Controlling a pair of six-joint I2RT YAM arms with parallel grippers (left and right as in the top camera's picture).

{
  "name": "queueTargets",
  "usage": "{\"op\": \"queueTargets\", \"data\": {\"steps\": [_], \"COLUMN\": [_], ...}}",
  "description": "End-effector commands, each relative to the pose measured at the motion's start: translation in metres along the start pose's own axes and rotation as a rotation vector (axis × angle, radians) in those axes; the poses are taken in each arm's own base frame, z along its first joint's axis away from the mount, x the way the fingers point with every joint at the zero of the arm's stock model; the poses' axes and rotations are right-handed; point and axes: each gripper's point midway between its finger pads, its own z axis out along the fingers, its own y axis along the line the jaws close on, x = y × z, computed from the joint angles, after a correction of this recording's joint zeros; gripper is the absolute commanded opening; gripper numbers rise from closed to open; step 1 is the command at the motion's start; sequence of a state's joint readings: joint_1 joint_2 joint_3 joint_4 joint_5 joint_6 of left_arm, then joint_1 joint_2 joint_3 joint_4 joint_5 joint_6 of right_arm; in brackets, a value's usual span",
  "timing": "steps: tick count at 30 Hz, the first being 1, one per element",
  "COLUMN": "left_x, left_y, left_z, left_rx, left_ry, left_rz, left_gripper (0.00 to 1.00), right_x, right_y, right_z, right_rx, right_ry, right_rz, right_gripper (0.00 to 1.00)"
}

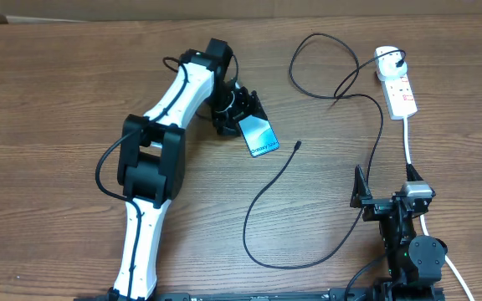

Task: Plug charger to phone and switch on socket
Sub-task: 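Lift the phone's top edge with the left gripper, tilting it up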

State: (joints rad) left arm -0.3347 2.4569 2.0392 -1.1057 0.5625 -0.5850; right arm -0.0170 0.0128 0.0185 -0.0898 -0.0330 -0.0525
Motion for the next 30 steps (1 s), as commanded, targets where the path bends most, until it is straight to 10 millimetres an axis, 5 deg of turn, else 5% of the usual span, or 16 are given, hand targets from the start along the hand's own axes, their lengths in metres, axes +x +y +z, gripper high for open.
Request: {"op": "queueTargets", "data": {"steps": [1, 8, 19, 30], "left_x": [-0.014, -0.017, -0.012, -0.008], "left_y": [0.044, 0.055, 0.047, 0.043], "left_z": [0.021, 0.024, 0.027, 0.03], "left_rx": [-0.232, -0.421, -0.633, -0.635], "left_ry": [-0.082, -0.206, -0.393, -0.402], "left_rz": [-0.031, -0.055, -0.001, -0.011], "left_gripper": [0.8, 0.93, 0.96, 0.91], "right_x": [0.001, 0.001, 0.001, 0.001], "right_y": [-0.001, -0.001, -0.001, -0.001], "right_z": [0.0, 0.0, 0.0, 0.0], "right_rx": [0.005, 0.005, 0.005, 0.005], "right_ry": [-0.005, -0.005, -0.005, -0.005], "right_rz": [-0.001, -0.001, -0.001, -0.001], "right_gripper": [1.0, 1.0, 1.0, 1.0]}}
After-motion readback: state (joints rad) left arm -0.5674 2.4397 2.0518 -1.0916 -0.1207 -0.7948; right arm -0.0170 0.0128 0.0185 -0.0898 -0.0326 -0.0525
